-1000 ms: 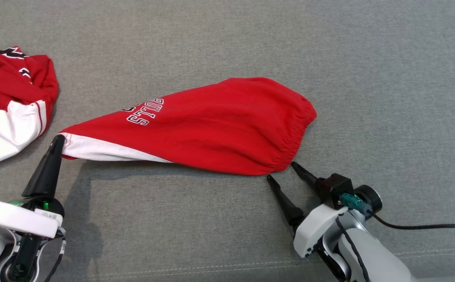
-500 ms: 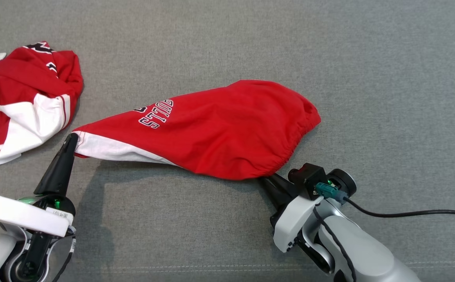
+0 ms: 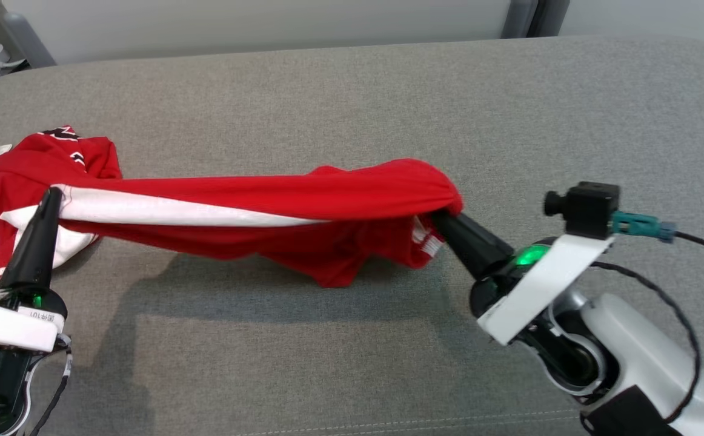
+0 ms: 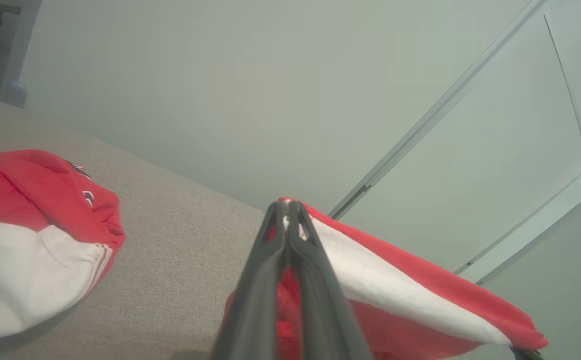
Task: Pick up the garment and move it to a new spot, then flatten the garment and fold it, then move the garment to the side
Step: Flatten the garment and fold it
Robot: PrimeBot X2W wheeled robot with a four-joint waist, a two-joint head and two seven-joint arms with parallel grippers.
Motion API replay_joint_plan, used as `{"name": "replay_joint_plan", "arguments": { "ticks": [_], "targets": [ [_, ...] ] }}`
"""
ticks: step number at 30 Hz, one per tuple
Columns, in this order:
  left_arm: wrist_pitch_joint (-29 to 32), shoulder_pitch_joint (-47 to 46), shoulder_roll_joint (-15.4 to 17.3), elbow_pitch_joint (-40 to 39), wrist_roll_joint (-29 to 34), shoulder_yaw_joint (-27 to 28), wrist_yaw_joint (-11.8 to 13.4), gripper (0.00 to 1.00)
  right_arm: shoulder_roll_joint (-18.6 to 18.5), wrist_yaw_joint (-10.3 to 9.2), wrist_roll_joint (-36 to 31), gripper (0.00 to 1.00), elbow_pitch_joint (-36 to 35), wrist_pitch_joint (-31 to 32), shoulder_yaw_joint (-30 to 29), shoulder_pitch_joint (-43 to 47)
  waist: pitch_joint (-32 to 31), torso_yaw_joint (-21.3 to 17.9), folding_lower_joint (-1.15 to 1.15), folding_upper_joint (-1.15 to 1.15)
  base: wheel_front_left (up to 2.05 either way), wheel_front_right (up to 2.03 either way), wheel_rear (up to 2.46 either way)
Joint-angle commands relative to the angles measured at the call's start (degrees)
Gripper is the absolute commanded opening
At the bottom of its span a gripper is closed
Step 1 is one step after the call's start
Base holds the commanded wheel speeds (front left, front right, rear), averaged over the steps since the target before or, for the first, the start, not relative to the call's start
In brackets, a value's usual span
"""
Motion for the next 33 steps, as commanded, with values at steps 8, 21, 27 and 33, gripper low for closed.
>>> {"name": "replay_joint_plan", "arguments": {
  "ticks": [8, 21, 27, 33],
  "targets": [
    [4.9, -5.4, 3.6, 2.9, -3.6, -5.6, 0.0, 0.00, 5.7, 0.01, -7.0, 0.00, 9.8, -0.6, -5.2, 0.4, 3.9, 0.6, 0.00, 0.00, 0.00, 0.00, 0.00],
    [0.3, -13.9, -1.2, 6.9, -3.2, -14.2, 0.0, 0.00, 12.7, 0.01, -12.0, 0.00, 40.0, -9.5, -5.1, -17.9, 11.3, 5.2, 0.00, 0.00, 0.00, 0.00, 0.00],
    [-0.2, -14.2, -1.2, 7.4, -3.7, -15.6, 0.0, 0.00, 12.7, 0.01, -9.5, 1.00, 44.1, -9.7, -1.0, -18.9, 11.2, 4.7, 0.00, 0.00, 0.00, 0.00, 0.00],
    [-0.5, -13.1, -1.1, 7.5, -3.3, -14.1, 0.0, 0.00, 12.7, 0.01, -13.8, 1.00, 45.2, -14.4, -0.5, -19.6, 10.1, 2.6, 0.00, 0.00, 0.00, 0.00, 0.00]
  ]
}}
